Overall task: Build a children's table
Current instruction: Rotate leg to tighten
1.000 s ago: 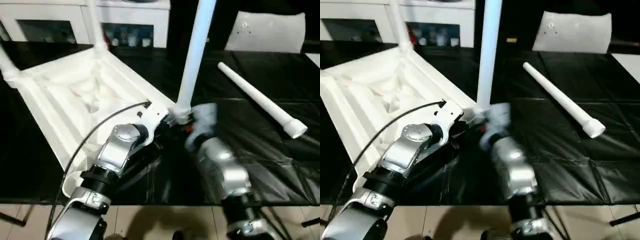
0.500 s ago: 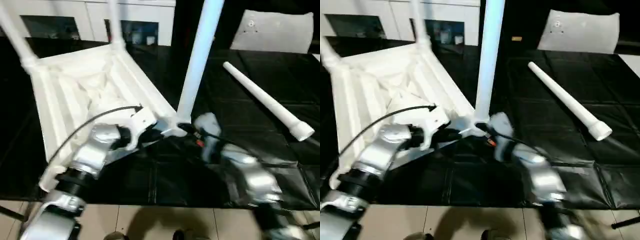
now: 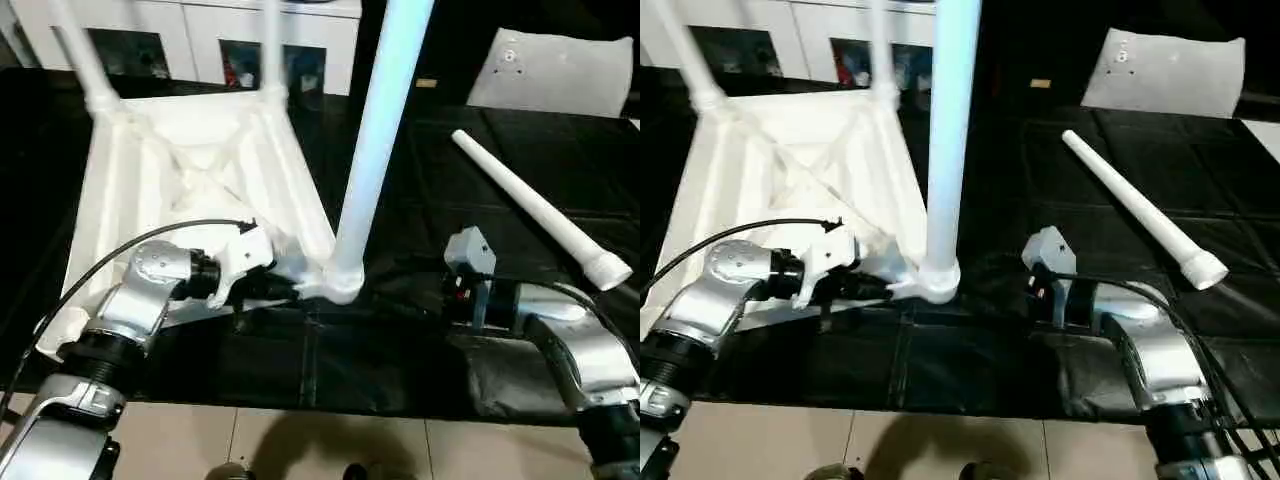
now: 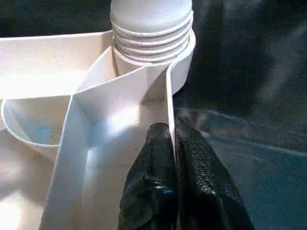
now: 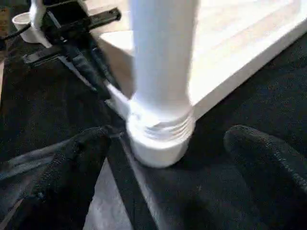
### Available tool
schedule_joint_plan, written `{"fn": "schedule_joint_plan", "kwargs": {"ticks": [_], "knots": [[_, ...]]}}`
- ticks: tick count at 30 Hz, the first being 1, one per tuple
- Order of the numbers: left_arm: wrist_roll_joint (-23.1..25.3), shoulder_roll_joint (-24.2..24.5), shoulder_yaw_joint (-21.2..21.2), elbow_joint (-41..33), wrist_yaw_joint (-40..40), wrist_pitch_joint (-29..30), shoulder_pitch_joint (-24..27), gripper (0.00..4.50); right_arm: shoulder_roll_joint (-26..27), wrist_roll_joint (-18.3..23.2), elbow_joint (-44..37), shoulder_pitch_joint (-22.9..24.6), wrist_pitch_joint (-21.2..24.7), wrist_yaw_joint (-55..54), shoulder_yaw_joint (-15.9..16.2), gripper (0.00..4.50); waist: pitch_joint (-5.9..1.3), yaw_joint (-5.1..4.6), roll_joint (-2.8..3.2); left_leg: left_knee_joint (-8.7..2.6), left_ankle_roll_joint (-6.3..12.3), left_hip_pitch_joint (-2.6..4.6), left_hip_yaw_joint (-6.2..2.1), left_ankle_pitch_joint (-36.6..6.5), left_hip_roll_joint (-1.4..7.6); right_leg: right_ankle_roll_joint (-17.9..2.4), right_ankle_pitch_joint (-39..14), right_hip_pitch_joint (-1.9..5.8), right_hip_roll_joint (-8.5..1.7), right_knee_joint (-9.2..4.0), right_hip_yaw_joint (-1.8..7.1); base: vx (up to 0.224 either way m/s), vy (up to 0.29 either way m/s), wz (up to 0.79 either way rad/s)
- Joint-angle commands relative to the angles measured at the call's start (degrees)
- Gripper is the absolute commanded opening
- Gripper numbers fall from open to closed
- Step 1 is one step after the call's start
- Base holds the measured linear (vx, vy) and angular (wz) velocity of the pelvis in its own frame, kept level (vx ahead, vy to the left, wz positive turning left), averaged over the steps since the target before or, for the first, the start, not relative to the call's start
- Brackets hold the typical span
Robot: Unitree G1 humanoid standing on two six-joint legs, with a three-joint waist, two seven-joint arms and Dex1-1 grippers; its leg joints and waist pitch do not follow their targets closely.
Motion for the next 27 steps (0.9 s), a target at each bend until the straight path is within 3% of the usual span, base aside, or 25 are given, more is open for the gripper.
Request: {"fn": "schedule_joint_plan", "kwargs": {"ticks": [1, 7, 9, 14, 27], "knots": [[1.0, 0.0, -5.4, 1.0, -6.3, -1.5, 0.7, 0.0, 0.2, 0.7, 1.4, -1.4, 0.0, 1.7, 0.2, 4.43, -3.78, 0.05, -0.05, -2.86, 7.54, -0.05, 0.11, -1.4, 2.62, -14.7, -1.5, 3.53, -4.19, -3.42, 3.24, 0.0, 0.0, 0.0], [1.6, 0.0, -7.0, 2.9, -10.0, -4.7, -1.2, 0.0, 1.0, 1.7, 5.7, -4.4, -0.4, 6.4, 3.3, 3.86, -3.85, 1.0, -0.12, -2.69, 8.21, 0.07, 0.28, -0.4, 2.82, -16.4, 1.8, 3.57, -4.21, -2.87, 3.13, 0.0, 0.0, 0.0], [1.8, 0.0, -7.2, 3.1, -10.6, -5.0, -1.6, 0.0, 1.1, 1.5, 6.6, -5.1, -0.3, 7.1, 3.8, 3.76, -3.81, 1.15, 0.07, -2.7, 7.62, 0.04, 0.24, -1.3, 2.94, -16.3, 0.9, 3.61, -4.38, -2.89, 3.15, 0.0, 0.0, 0.0], [2.1, -0.3, -7.8, 4.2, -11.9, -6.3, -2.7, 0.0, 1.6, 1.2, 9.4, -7.2, -0.3, 9.7, 5.0, 3.34, -3.77, 1.2, -0.1, -2.76, 6.31, 0.05, 0.25, -2.8, 2.94, -15.7, -0.9, 3.65, -4.46, -3.03, 3.19, 0.0, 0.0, 0.0], [2.5, -0.6, -8.5, 6.4, -12.5, -8.3, -3.8, 0.0, 2.5, 1.3, 12.2, -9.0, -2.3, 12.6, 6.8, 2.14, -3.67, 1.92, 0.03, -2.82, 5.13, 0.0, 0.32, -3.4, 2.94, -14.6, -2.9, 3.47, -4.42, -3.2, 3.19, 0.0, 0.0, 0.0]]}}
